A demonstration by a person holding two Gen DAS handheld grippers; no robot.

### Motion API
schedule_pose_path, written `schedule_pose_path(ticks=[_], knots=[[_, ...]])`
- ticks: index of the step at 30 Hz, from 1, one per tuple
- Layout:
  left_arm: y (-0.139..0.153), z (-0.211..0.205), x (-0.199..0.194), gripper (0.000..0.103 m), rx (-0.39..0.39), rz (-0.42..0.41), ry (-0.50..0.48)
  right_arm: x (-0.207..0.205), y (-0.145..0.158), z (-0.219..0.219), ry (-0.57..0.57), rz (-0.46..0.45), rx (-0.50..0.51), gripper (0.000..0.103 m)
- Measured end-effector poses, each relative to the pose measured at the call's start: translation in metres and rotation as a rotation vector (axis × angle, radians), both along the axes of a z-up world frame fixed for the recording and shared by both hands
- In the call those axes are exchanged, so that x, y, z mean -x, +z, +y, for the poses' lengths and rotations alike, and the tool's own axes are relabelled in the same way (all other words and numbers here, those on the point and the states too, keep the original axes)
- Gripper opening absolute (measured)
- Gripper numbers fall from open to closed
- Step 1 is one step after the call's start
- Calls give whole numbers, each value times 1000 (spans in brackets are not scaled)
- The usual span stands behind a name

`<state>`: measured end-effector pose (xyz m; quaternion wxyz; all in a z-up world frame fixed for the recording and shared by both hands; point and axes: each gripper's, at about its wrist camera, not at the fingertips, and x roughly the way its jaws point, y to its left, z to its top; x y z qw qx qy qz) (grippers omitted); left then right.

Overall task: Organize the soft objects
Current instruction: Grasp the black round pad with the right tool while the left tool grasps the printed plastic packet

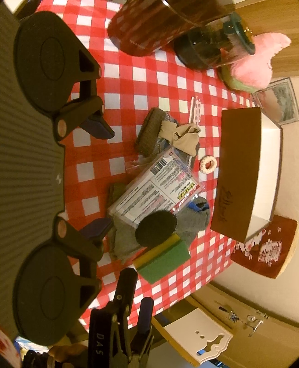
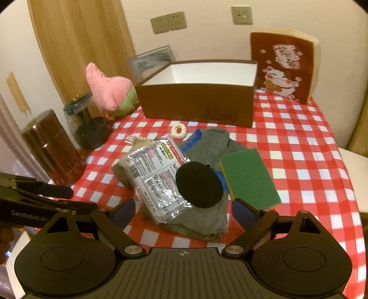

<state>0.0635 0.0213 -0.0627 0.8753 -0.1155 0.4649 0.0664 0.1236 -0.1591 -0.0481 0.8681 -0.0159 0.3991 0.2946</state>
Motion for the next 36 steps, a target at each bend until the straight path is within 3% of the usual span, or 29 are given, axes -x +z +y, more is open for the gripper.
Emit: schedule_pose_path(ticks=[15,29,36], knots=[[-42,22,-46,64,43,25,76,-67,-56,31,163,7,122,83],[-61,30,-70,57,136,13,120,-92,-83,59,393,-53,273,81],[-71,31,-80,50,194,20,139,-104,-89,57,413,-8,246,66]])
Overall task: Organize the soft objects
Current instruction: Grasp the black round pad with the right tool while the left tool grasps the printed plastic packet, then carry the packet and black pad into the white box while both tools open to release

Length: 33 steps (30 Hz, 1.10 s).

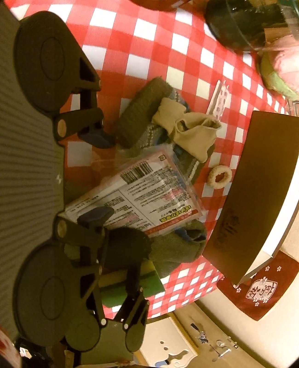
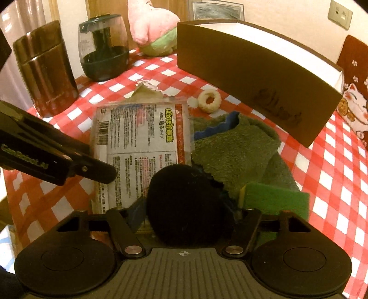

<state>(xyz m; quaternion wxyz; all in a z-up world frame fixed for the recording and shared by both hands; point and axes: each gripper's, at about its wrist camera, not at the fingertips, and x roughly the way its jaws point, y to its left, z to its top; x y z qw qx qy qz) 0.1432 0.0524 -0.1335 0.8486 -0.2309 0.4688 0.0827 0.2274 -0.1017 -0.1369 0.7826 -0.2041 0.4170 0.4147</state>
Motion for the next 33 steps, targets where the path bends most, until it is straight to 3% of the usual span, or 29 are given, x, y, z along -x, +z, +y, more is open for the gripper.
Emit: schedule_pose_path(ticks=[4,10,16,23,27,33], knots=[[1,-1,-5,35,26,-14,-2,-6,1,-5,-16,31,-30,65],[18,-13,-7,15,-8,-78,-47,-8,5,-10,-49,59,-64,64],[15,-18,-15,15,3,-71,-63,-13,7,-16,-84,103,-100,64],[12,-13,-16,15,117,-101,-27,-15,6,-23,-100,132,-130,64],[-1,-18,-22,14,120,-53,-25,-18,4,-27,-105,155,-140,64],[1,-21,-23,11,143,-68,10,-17,4,-29,-96,158,-142,64]])
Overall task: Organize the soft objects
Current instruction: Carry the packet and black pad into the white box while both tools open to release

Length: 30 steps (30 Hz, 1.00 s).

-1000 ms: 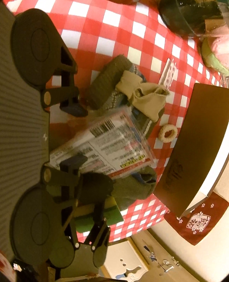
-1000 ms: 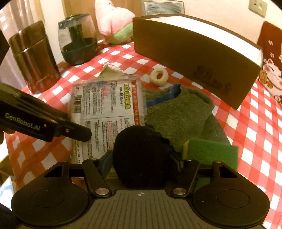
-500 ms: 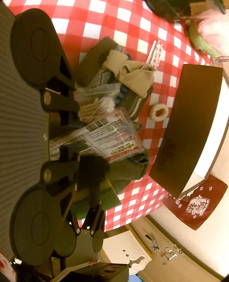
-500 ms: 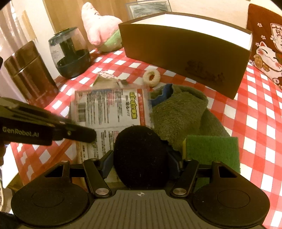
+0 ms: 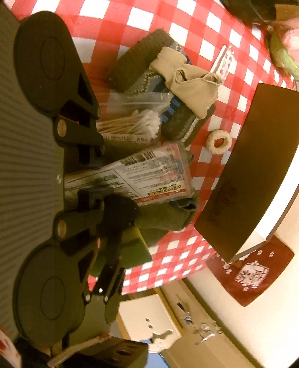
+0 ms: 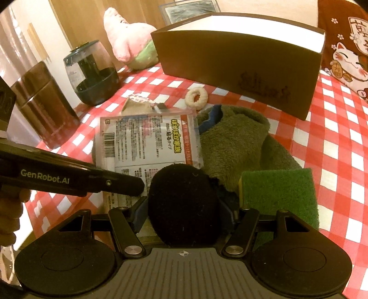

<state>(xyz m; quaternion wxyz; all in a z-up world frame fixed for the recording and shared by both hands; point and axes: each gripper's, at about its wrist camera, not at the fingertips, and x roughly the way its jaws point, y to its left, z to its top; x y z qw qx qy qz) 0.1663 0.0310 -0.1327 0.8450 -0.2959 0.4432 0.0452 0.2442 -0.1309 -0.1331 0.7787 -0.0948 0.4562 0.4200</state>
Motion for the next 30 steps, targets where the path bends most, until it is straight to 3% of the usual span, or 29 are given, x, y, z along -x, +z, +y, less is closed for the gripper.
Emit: schedule_pose_path(ticks=[7,19,30], knots=[[26,-11,4,2,-28,-40,11,-1,12,-6,4,11,-35,64],[85,-23,12,2,-222,-86,50,-1,49,-24,-23,-17,-132,64],[120,1,-13,2,-279,-154,-4,-24,82,-30,-131,-81,-184,64]])
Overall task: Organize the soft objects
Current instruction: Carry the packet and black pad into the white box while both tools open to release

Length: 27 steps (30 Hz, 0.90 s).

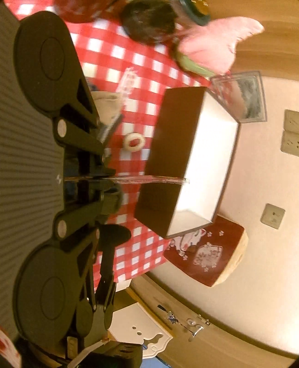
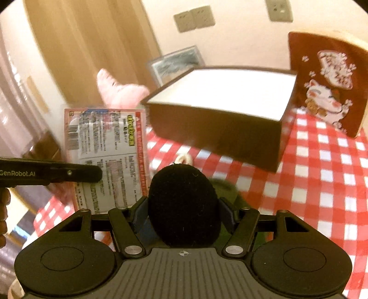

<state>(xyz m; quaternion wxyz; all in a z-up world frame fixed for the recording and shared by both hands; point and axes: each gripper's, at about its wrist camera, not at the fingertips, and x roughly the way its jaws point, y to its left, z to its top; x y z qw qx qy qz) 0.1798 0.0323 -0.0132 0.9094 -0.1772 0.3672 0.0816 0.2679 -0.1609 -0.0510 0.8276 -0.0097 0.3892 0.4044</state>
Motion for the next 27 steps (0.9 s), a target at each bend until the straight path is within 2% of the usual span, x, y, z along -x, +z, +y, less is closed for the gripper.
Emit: schedule_pose_path(ticks=[4,15,27], knots=[[11,22,-22,2,-4,-20,-34,-15,16,3,-72,-43,-2,64],[44,74,-90,2,-109,-97,-100,-79,59,25,-228,-140,-13,64],[46,116,-169,2,-108,-93,-116,-148,58,68,-286,-144,26,64]])
